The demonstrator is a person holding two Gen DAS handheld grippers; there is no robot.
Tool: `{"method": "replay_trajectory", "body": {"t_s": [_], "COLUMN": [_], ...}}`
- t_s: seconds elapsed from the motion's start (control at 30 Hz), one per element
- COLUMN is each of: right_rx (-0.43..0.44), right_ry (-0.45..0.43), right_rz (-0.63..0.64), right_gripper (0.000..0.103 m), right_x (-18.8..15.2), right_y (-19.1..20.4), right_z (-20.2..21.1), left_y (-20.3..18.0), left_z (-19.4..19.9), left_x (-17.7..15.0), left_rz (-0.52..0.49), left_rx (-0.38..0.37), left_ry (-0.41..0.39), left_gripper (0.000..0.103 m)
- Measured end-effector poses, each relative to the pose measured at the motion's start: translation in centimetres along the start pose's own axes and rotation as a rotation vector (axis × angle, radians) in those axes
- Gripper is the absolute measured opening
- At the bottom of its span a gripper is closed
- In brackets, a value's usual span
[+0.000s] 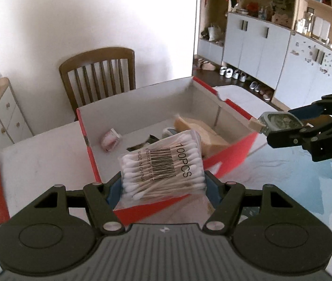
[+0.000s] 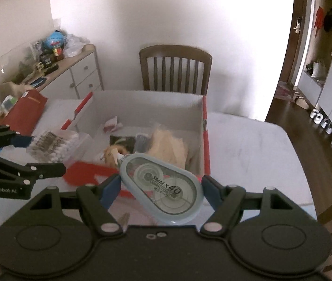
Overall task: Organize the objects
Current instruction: 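Carry the cotton swab pack and tape dispenser with both tools over the red box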
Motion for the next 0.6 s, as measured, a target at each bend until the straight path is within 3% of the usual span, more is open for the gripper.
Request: {"method": "replay_trajectory", "body": {"t_s": [0.43, 0.6], "right_rx": [-0.028, -0.023], "right_ry": [0.017, 0.035], "right_rz": [-0.005, 0.021], "right_gripper": [0.075, 0.075], "right_x": [3.5, 3.7], "right_y": [-0.6, -0.2], "right_z": [-5.4, -7.3], "left_y": [2.8, 3.5], "left_z": [-7.0, -10.1], "left_x": [7.7, 8.6], "left_rz": [0.024, 0.020], "left_rx": [0.080, 0.102], "left_ry": [0.029, 0.071], "left_gripper": [0.070, 0.070]}}
Point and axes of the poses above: each gripper's, at about its wrist camera, not at the fingertips, and z roughly against the way its jaws point, y to its left, x to its top, the point moved 8 cm from there along -z, roughly the way its jaws point, and after that the axes turned 11 degrees about z, right-handed, at the moved point
